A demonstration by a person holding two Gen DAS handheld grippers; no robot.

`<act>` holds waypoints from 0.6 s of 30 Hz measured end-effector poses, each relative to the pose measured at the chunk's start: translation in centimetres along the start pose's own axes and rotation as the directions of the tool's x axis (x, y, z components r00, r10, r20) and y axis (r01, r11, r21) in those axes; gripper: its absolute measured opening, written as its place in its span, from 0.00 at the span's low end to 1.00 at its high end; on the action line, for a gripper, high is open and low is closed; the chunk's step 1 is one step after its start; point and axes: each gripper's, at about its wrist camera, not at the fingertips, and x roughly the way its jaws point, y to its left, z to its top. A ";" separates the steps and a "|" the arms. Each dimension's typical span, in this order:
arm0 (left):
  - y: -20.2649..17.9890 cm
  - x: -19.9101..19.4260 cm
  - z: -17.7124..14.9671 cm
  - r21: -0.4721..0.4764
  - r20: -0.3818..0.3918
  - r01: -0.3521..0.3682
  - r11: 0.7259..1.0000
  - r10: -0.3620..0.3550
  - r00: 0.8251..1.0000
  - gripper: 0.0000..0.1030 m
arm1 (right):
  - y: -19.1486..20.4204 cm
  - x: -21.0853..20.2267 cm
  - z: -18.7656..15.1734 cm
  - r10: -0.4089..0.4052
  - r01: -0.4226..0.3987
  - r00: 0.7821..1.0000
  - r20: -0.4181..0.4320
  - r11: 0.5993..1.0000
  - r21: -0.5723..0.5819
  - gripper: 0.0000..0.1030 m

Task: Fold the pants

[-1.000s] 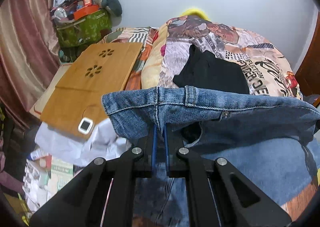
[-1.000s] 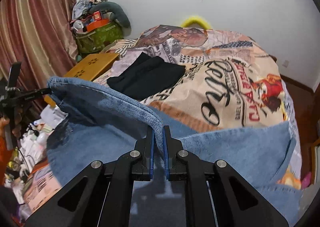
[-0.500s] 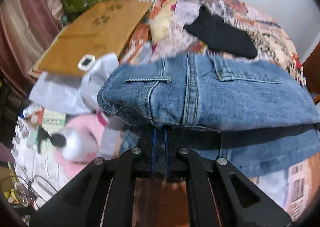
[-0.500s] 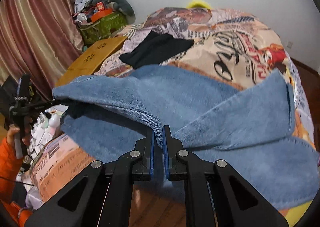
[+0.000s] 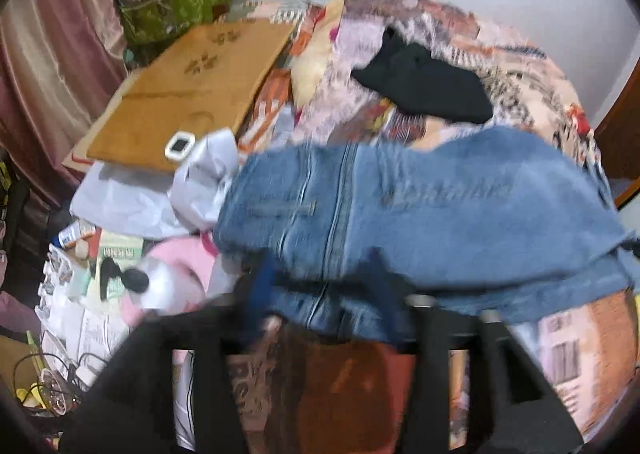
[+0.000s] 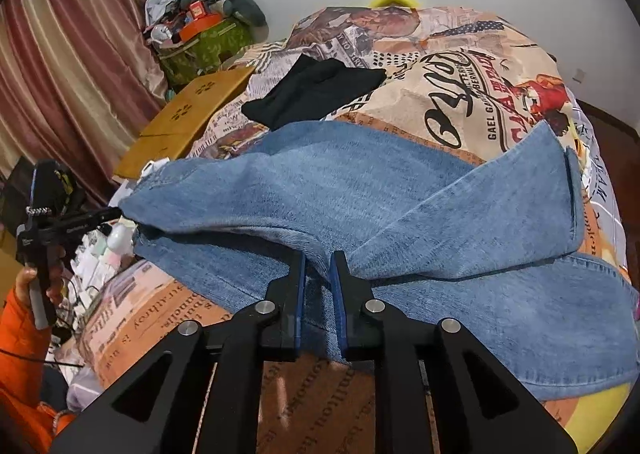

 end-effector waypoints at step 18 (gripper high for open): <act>-9.4 1.2 10.7 0.169 0.068 0.020 0.985 -0.032 0.997 0.93 | -9.9 -4.3 5.9 -0.278 0.255 0.946 0.167 0.956 0.143 0.70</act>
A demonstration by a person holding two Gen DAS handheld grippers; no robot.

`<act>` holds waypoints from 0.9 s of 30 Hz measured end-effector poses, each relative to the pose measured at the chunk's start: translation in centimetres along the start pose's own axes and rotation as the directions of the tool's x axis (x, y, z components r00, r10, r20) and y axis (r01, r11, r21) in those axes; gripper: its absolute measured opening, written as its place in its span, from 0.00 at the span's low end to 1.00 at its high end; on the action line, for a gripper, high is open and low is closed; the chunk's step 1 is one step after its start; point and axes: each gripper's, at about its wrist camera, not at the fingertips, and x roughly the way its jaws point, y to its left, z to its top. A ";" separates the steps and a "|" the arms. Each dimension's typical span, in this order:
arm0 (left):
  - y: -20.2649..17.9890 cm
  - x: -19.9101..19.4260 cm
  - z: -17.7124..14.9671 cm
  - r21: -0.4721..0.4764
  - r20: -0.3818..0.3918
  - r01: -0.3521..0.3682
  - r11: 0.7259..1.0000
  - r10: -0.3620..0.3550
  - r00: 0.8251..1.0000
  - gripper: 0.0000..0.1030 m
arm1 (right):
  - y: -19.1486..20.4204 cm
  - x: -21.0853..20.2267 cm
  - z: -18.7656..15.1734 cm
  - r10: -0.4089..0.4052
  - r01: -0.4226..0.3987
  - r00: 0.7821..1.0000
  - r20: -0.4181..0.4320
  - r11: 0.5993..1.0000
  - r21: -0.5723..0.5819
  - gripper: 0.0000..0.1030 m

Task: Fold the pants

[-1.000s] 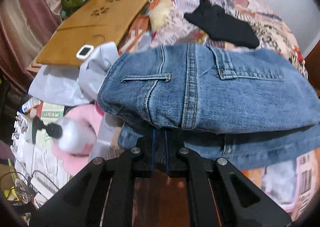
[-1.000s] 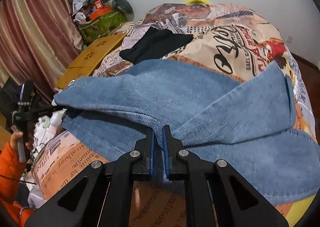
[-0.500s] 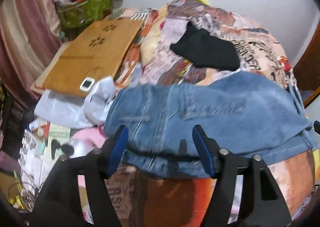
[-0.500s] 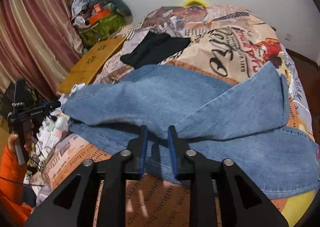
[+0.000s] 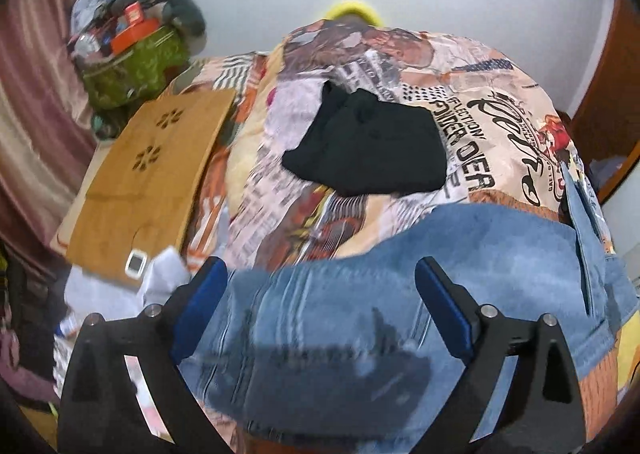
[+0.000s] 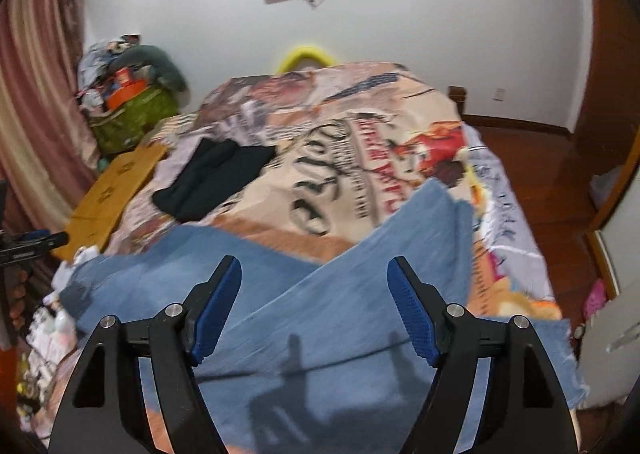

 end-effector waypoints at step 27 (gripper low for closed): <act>-8.6 14.3 5.1 0.150 -0.196 0.033 0.988 -0.003 0.981 0.93 | -14.7 23.0 5.9 -0.036 0.130 0.950 -0.309 0.948 0.289 0.50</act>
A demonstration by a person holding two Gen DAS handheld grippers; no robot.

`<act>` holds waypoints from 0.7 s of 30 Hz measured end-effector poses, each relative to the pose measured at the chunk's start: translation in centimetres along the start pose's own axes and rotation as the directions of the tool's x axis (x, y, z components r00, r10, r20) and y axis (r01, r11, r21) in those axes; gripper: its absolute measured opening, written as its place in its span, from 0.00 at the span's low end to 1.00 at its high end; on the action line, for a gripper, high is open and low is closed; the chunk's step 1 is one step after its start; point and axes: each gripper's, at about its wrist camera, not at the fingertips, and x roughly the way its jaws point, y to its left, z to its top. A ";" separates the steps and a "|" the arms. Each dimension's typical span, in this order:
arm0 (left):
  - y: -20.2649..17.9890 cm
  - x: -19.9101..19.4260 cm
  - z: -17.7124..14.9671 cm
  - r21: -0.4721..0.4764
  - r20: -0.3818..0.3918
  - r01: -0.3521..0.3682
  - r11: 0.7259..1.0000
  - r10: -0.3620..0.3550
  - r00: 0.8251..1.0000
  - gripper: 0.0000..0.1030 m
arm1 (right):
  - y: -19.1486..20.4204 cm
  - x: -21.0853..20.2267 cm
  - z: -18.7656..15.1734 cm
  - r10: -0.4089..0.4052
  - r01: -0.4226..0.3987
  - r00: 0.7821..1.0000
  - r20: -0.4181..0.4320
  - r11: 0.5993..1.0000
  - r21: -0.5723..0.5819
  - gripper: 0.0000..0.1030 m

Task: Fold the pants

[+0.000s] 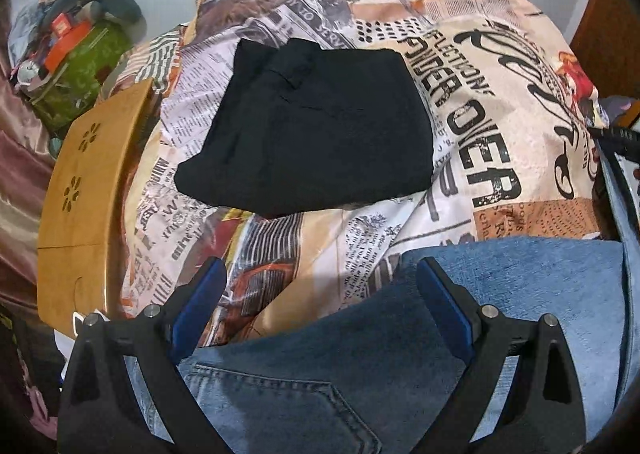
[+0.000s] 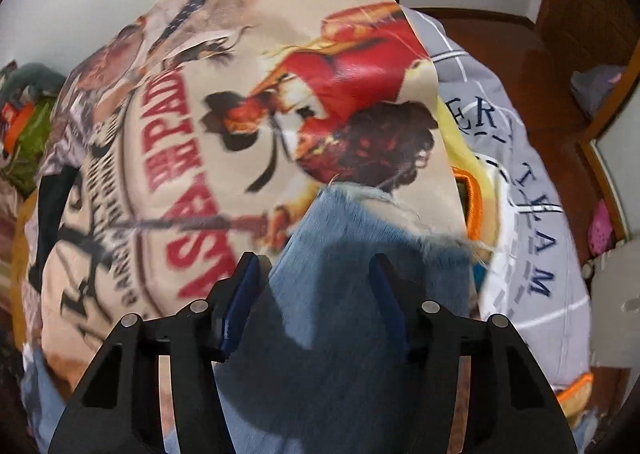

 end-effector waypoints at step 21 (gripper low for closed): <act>-7.2 -4.4 -3.9 0.160 -0.041 0.104 0.982 -0.098 0.994 0.93 | -6.6 -18.4 -3.7 0.012 -0.006 0.965 0.262 1.000 -0.023 0.07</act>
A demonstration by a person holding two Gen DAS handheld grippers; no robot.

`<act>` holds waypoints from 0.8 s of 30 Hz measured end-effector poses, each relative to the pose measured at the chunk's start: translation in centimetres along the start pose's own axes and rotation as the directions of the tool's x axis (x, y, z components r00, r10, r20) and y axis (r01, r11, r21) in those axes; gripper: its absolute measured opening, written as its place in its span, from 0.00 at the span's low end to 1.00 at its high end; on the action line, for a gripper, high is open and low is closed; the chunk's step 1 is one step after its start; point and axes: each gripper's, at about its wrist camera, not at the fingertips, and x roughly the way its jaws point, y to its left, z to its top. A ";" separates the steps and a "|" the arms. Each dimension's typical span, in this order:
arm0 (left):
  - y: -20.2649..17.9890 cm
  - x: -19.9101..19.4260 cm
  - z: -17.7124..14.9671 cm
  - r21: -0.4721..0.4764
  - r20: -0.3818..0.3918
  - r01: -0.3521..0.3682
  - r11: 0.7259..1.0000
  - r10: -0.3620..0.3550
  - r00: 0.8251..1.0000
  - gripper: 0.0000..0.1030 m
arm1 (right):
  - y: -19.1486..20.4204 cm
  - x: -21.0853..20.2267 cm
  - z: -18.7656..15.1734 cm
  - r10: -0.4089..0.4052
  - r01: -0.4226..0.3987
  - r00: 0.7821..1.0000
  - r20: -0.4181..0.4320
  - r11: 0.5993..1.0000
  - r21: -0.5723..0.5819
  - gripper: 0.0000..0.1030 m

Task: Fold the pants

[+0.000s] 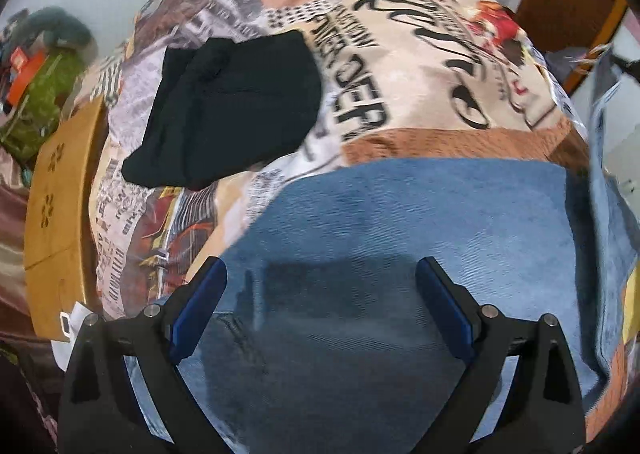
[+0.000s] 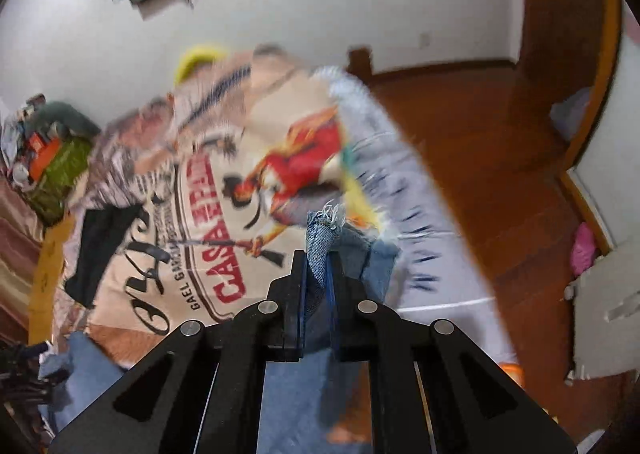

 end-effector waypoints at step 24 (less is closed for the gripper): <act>-10.7 -2.4 -3.7 0.126 -0.011 0.084 0.988 -0.083 0.996 0.98 | -11.7 -5.9 -17.1 -0.095 0.108 0.994 -0.062 0.962 0.252 0.07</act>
